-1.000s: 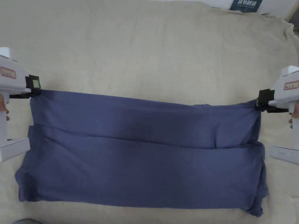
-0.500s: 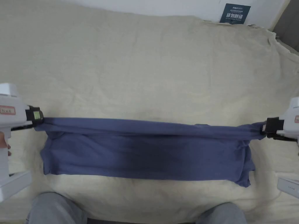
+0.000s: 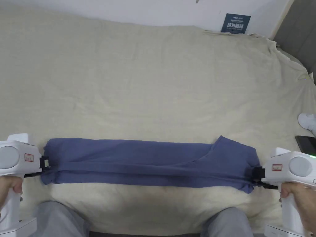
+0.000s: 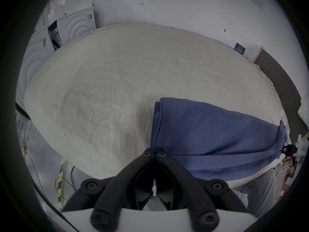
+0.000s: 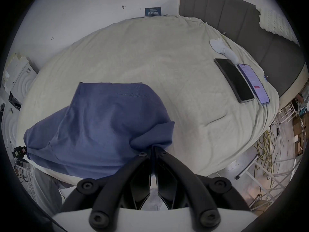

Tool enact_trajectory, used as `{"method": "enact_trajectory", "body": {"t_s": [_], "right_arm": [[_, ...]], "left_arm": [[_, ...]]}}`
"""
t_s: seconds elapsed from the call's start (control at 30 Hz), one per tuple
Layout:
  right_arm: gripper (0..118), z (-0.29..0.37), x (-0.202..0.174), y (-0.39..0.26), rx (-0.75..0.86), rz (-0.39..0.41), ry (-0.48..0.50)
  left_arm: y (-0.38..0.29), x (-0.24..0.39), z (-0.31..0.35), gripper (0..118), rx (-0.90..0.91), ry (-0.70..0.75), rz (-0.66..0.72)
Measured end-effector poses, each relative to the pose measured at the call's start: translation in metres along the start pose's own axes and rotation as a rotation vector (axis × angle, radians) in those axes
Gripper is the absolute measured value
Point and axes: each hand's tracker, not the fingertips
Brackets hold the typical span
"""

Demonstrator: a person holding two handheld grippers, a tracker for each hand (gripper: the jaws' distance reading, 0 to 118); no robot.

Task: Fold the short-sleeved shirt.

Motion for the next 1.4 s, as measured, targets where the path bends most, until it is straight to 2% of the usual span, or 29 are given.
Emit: {"method": "enact_trajectory", "body": {"t_s": [0.03, 0.07, 0.1, 0.13, 0.17, 0.2, 0.37, 0.53, 0.6, 0.73, 0.8, 0.87, 0.93, 0.97, 1.03, 1.07, 1.1, 1.2, 1.4], "right_arm": [[14, 0.001, -0.001, 0.000, 0.008, 0.001, -0.005], [43, 0.003, -0.002, 0.001, 0.014, 0.008, -0.007], [70, 0.008, -0.002, 0.003, 0.016, 0.037, -0.025], [92, 0.013, -0.002, 0.005, 0.014, 0.074, -0.050], [101, 0.020, 0.000, 0.007, 0.028, 0.096, -0.066], [101, 0.028, 0.003, 0.012, 0.063, 0.107, -0.075], [101, 0.087, 0.004, 0.040, 0.290, 0.058, -0.058], [101, 0.139, -0.018, 0.044, 0.635, 0.059, 0.008], [101, 0.152, -0.030, 0.038, 0.723, 0.053, 0.018], [101, 0.162, -0.049, 0.022, 0.841, 0.052, 0.100], [100, 0.163, -0.058, 0.012, 0.866, 0.055, 0.124], [98, 0.159, -0.065, 0.005, 0.868, 0.083, 0.135], [84, 0.156, -0.072, -0.003, 0.866, 0.100, 0.138], [68, 0.155, -0.074, -0.007, 0.861, 0.100, 0.140], [39, 0.151, -0.077, -0.011, 0.835, 0.089, 0.157], [10, 0.150, -0.077, -0.014, 0.835, 0.088, 0.170], [0, 0.150, -0.079, -0.016, 0.833, 0.086, 0.166], [0, 0.149, -0.079, -0.016, 0.826, 0.084, 0.165], [0, 0.141, -0.074, -0.012, 0.812, 0.081, 0.174]], "left_arm": [[0.000, 0.001, 0.002, 14, 0.001, 0.002, 0.006], [0.002, 0.001, 0.004, 36, 0.003, 0.014, 0.007], [0.005, -0.001, 0.008, 64, 0.001, 0.031, -0.011], [0.009, -0.003, 0.013, 87, 0.001, 0.047, -0.023], [0.013, -0.006, 0.019, 108, 0.010, 0.062, -0.029], [0.019, -0.010, 0.027, 112, 0.040, 0.073, -0.023], [0.056, -0.011, 0.074, 112, 0.214, -0.003, -0.007], [0.069, 0.012, 0.106, 112, 0.427, -0.051, 0.016], [0.061, 0.023, 0.116, 112, 0.552, -0.074, 0.030], [0.040, 0.047, 0.122, 109, 0.731, -0.026, -0.019], [0.030, 0.057, 0.123, 96, 0.769, -0.071, -0.049], [0.024, 0.065, 0.124, 69, 0.772, -0.098, -0.081], [0.018, 0.073, 0.122, 40, 0.801, -0.073, -0.137], [0.016, 0.076, 0.121, 21, 0.801, -0.073, -0.145], [0.015, 0.078, 0.120, 2, 0.784, -0.102, -0.155], [0.013, 0.078, 0.119, 0, 0.781, -0.111, -0.156], [0.011, 0.080, 0.118, 0, 0.779, -0.115, -0.162], [0.009, 0.081, 0.113, 0, 0.783, -0.099, -0.205], [0.004, 0.084, 0.113, 0, 0.764, -0.118, -0.181]]}}
